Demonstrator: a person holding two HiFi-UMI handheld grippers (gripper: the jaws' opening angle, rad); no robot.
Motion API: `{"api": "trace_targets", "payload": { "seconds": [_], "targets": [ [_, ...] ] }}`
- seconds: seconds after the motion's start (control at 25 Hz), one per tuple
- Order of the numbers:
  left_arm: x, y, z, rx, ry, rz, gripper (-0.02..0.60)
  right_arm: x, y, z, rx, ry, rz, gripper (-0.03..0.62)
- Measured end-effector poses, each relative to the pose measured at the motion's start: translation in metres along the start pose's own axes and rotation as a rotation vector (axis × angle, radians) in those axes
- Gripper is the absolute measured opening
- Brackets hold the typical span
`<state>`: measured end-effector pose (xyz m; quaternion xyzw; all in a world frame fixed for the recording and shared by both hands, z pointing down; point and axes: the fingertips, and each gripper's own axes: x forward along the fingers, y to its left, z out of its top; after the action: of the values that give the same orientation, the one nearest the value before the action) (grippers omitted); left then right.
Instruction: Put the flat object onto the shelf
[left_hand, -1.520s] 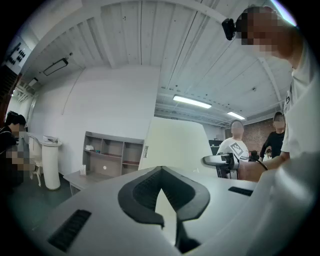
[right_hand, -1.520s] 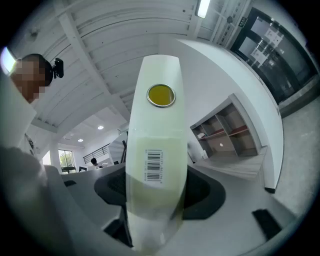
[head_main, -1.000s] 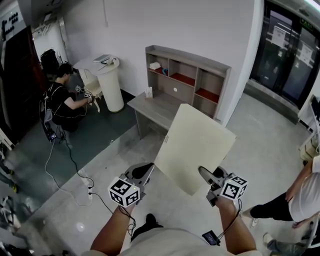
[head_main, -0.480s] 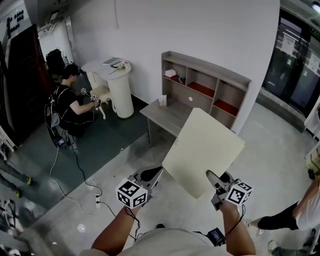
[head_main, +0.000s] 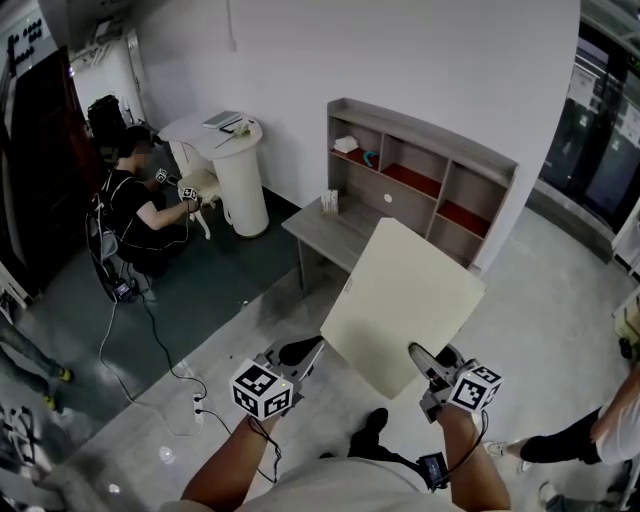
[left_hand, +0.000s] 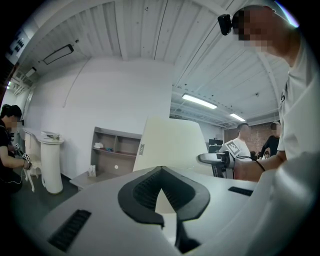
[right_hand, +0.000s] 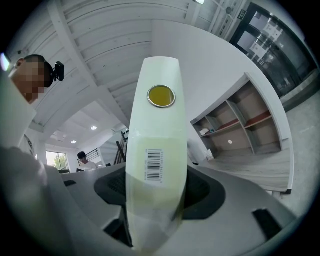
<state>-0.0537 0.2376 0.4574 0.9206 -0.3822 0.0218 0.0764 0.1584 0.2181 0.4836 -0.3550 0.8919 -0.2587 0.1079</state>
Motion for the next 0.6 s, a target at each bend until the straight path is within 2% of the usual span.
{"api": "trace_targets", "payload": {
  "seconds": [0.28, 0.48, 0.6],
  "targets": [
    [0.041, 0.041, -0.007, -0.011, 0.025, 0.031, 0.015, 0.046, -0.048, 0.018, 0.013, 0.013, 0.027, 0.284],
    [0.088, 0.084, 0.000, -0.012, -0.006, 0.085, 0.015, 0.086, -0.097, 0.036, 0.012, 0.034, 0.058, 0.284],
    [0.127, 0.105, 0.007, -0.009, -0.008, 0.090, 0.015, 0.106, -0.128, 0.053, 0.011, 0.047, 0.068, 0.284]
  ]
}}
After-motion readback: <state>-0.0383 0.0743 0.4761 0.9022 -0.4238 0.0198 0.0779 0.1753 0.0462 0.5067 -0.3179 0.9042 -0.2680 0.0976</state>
